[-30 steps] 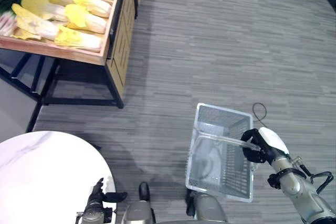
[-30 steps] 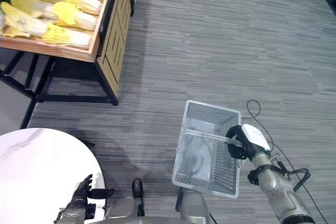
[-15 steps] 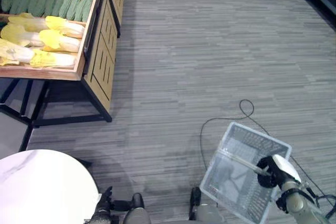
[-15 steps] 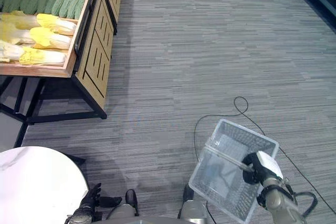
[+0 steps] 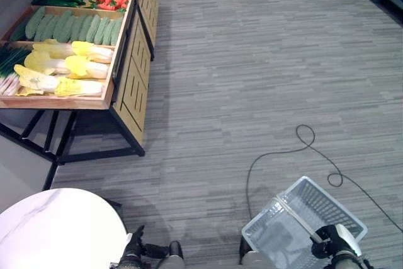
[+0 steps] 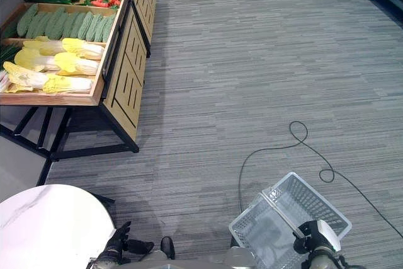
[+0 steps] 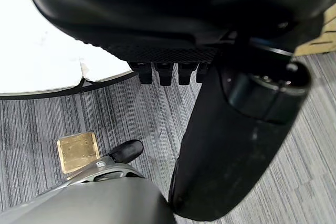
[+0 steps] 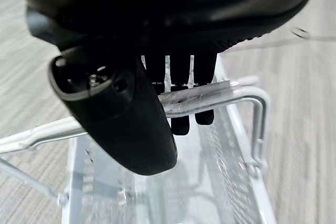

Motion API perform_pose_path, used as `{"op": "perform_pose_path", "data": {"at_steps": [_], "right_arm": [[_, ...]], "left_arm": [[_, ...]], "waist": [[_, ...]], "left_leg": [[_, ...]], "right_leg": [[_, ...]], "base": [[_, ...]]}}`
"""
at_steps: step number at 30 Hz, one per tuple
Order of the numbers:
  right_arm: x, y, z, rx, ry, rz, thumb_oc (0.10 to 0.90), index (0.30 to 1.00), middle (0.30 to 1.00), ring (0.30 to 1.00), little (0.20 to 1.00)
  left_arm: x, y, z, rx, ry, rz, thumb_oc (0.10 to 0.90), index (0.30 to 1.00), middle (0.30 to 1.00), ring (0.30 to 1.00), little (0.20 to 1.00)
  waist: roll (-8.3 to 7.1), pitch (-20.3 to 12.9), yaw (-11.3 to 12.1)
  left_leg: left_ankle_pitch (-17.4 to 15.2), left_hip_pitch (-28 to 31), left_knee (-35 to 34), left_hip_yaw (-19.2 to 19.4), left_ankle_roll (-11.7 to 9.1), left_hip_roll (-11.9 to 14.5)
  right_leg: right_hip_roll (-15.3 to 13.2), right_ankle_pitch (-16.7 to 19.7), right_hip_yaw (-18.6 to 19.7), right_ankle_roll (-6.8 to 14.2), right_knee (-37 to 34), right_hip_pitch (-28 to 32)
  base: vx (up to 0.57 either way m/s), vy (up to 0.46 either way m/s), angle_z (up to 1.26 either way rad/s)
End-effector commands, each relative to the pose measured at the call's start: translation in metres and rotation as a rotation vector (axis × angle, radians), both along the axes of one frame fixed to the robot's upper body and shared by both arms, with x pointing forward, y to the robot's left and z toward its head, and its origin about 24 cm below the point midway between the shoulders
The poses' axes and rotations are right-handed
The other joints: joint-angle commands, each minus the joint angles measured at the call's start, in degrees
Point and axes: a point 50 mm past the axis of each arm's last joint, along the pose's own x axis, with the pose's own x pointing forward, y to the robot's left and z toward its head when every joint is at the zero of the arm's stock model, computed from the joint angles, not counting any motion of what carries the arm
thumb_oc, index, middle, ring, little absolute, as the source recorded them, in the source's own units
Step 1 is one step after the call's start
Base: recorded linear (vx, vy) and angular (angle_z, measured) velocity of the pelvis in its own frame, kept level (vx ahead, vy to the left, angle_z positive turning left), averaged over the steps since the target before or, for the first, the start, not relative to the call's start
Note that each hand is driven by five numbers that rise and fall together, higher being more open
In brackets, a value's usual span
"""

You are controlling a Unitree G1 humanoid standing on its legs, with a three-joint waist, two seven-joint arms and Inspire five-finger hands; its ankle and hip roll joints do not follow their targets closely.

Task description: Get the vegetables into the basket

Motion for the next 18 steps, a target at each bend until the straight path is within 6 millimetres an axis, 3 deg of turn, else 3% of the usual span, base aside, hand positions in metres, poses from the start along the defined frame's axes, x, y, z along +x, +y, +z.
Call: {"op": "perform_pose_path", "data": {"at_steps": [1, 6, 10, 12, 13, 14, 16, 18], "right_arm": [[0.040, -0.012, 0.023, -0.072, -0.171, 0.015, 0.400, 0.300, 0.300, 0.300, 0.300], [0.027, -0.013, 0.016, -0.077, -0.109, -0.003, 0.400, 0.300, 0.300, 0.300, 0.300], [0.020, -0.015, 0.015, -0.079, -0.110, -0.021, 0.400, 0.300, 0.300, 0.300, 0.300], [0.022, -0.019, 0.019, -0.093, -0.122, -0.009, 0.400, 0.300, 0.300, 0.300, 0.300], [0.022, -0.019, 0.019, -0.093, -0.122, -0.009, 0.400, 0.300, 0.300, 0.300, 0.300], [0.027, -0.022, 0.023, -0.103, -0.137, -0.008, 0.400, 0.300, 0.300, 0.300, 0.300], [0.027, -0.024, 0.023, -0.109, -0.136, -0.012, 0.400, 0.300, 0.300, 0.300, 0.300], [0.028, -0.028, 0.026, -0.123, -0.141, -0.009, 0.400, 0.300, 0.300, 0.300, 0.300]], "left_arm": [[0.019, 0.008, 0.007, 0.059, -0.051, -0.022, 0.900, 1.000, 1.000, 1.000, 1.000], [0.024, 0.009, 0.009, 0.059, -0.066, -0.008, 0.900, 1.000, 1.000, 1.000, 1.000], [0.019, 0.009, 0.007, 0.058, -0.046, -0.009, 0.900, 1.000, 1.000, 1.000, 1.000], [0.013, 0.008, 0.004, 0.053, -0.028, 0.005, 0.900, 1.000, 1.000, 1.000, 1.000], [0.013, 0.008, 0.004, 0.053, -0.028, 0.005, 0.900, 1.000, 1.000, 1.000, 1.000], [0.012, 0.006, 0.004, 0.039, -0.035, 0.025, 0.900, 1.000, 1.000, 1.000, 1.000], [0.011, 0.007, 0.004, 0.038, -0.035, 0.032, 0.900, 1.000, 1.000, 1.000, 1.000], [0.007, 0.006, 0.002, 0.036, -0.023, 0.038, 0.900, 1.000, 1.000, 1.000, 1.000]], "waist": [[-1.20, 2.21, -0.11], [-0.52, 4.04, -0.25], [-0.91, 5.32, -0.30], [-1.34, 6.37, 0.86], [-1.33, 6.42, 0.77], [-1.69, 6.99, 2.00], [-1.83, 6.99, 2.25], [-1.61, 6.73, 2.99]], "left_leg": [[-3.97, 0.40, 2.07, -4.57, -1.98, -0.23], [-2.75, -1.29, 3.16, -6.16, -3.01, 1.23], [-3.09, -3.81, 9.26, -7.51, -3.71, 2.62], [-2.49, -5.73, 14.32, -12.53, -3.88, 0.42], [-2.58, -5.76, 14.47, -12.63, -3.87, 0.40], [-4.34, -8.25, 13.99, -18.06, -2.98, -3.35], [-4.67, -9.12, 12.80, -18.91, -2.63, -3.96], [-0.89, -13.19, 9.05, -18.44, -2.76, -3.20]], "right_leg": [[0.58, -7.53, 3.13, 1.67, 9.06, -2.89], [1.95, -9.18, 2.64, 0.46, 10.55, -4.21], [2.91, -10.01, 2.54, -1.15, 10.07, -3.56], [3.72, -10.44, 3.91, -1.89, 9.68, -2.45], [3.70, -10.50, 3.82, -1.88, 9.70, -2.38], [3.59, -10.67, 5.20, -1.61, 9.11, -1.66], [3.50, -10.82, 5.54, -1.39, 8.81, -1.32], [3.51, -11.55, 6.10, -0.97, 8.06, 0.30]], "base": [[0.01, -0.120, -0.02], [0.02, -0.155, 0.06], [0.07, -0.183, 0.15], [0.11, -0.154, 0.06], [0.11, -0.057, -0.12], [0.07, -0.023, -0.19], [0.16, 0.007, -0.21], [0.23, 0.067, -0.30]]}}
